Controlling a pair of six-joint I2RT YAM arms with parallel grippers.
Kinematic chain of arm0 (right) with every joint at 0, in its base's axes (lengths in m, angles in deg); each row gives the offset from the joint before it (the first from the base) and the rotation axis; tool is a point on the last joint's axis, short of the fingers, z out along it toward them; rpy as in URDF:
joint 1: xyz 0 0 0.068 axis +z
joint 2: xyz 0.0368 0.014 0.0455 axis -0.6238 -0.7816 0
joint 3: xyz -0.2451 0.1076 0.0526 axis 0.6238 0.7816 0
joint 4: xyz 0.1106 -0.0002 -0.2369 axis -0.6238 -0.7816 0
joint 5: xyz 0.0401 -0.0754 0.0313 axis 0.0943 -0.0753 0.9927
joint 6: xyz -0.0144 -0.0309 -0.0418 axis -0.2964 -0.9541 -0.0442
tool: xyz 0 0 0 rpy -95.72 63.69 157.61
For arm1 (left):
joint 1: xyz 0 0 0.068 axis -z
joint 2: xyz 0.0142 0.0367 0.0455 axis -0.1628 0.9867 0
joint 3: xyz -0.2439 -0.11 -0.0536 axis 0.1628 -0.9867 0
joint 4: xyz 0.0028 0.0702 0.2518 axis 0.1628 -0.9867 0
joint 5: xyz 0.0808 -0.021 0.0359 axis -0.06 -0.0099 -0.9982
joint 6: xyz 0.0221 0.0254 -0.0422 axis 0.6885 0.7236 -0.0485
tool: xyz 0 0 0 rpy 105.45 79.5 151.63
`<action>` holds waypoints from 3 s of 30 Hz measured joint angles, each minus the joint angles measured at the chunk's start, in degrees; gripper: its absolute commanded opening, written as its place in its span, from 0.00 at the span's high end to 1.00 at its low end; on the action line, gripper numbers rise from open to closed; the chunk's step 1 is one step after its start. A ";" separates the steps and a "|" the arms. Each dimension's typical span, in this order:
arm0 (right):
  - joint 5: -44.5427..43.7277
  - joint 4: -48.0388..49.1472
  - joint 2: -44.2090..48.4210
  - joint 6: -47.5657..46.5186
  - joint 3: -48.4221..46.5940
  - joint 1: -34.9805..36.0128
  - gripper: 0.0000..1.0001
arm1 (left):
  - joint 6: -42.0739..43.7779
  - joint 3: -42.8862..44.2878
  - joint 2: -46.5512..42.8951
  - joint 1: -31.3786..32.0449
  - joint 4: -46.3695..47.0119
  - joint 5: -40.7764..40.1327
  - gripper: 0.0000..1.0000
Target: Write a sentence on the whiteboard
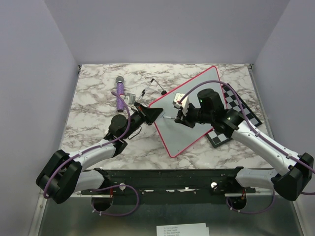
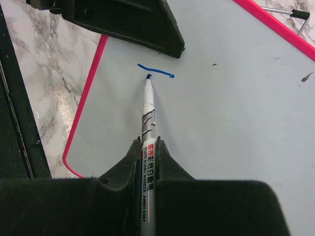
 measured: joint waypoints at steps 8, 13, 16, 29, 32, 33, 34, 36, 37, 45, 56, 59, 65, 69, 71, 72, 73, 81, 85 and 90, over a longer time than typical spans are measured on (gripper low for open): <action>0.00 -1.68 2.23 -1.42 3.19 0.00 1.00 | 0.02 -0.02 0.00 0.00 0.00 0.00 1.00; 0.48 -3.85 3.61 -2.34 5.22 0.00 0.99 | 0.04 0.00 0.00 0.00 0.00 0.00 1.00; 0.92 -4.44 4.07 -2.69 5.92 0.00 0.99 | 0.07 0.00 0.00 0.00 0.00 0.00 1.00; 1.49 -4.79 5.07 -2.80 1.03 0.00 0.99 | 0.22 0.00 0.00 0.00 0.02 0.00 1.00; 1.49 -4.35 4.00 -2.67 0.87 0.00 0.99 | 0.20 0.00 0.00 0.00 0.04 0.02 1.00; 1.49 -4.28 3.54 -2.60 0.74 0.00 0.99 | 0.20 -0.02 0.00 0.00 0.04 0.02 1.00; 1.49 -4.24 3.04 -2.45 0.57 0.00 0.99 | 0.20 -0.02 0.00 0.00 0.07 0.02 1.00; 1.51 -4.09 1.88 -2.23 -0.28 0.00 1.00 | 0.20 -0.02 0.00 0.00 0.09 0.02 1.00; 1.51 -3.89 1.38 -2.14 -0.76 0.00 0.99 | 0.20 0.00 0.00 0.00 0.11 0.02 1.00; 1.51 -3.17 0.20 -1.16 -3.19 0.00 1.00 | 0.17 -0.02 0.00 0.00 0.13 0.02 1.00; 1.46 -2.86 -2.23 -0.85 -3.69 0.00 0.99 | -0.50 -0.02 0.00 0.00 0.17 0.00 1.00; 1.46 -2.82 -2.21 -0.85 -3.61 0.00 1.00 | -0.66 -0.02 0.00 0.00 0.17 -0.13 1.00; 1.40 -2.12 -1.51 -0.85 -2.08 0.00 1.00 | -1.03 -0.13 0.00 0.00 0.13 -0.55 1.00; 1.03 -2.12 -0.61 -0.85 -0.42 0.00 0.99 | -1.36 -0.33 -0.07 0.02 0.11 -0.94 1.00; 0.98 -2.12 -0.20 -0.85 0.31 0.00 1.00 | -1.42 -0.37 -0.13 0.04 0.11 -1.07 1.00; 0.98 -2.12 -0.04 -0.87 0.57 0.00 1.00 | -1.44 -0.39 -0.15 0.04 0.11 -1.09 1.00; 0.98 -2.12 0.11 -0.87 0.79 0.00 0.99 | -1.46 -0.39 -0.20 0.04 0.11 -1.14 1.00; 1.01 -2.23 1.20 -0.92 2.99 0.00 1.00 | -1.51 -0.44 -0.48 0.04 -0.31 -1.44 1.00; 1.03 -2.47 1.64 -0.98 3.96 0.00 1.00 | -1.46 -0.63 -0.90 0.04 -0.48 -1.81 1.00; 1.05 -3.28 1.81 -1.31 4.70 0.00 0.99 | -1.46 -0.83 -1.18 0.04 -0.70 -2.23 1.00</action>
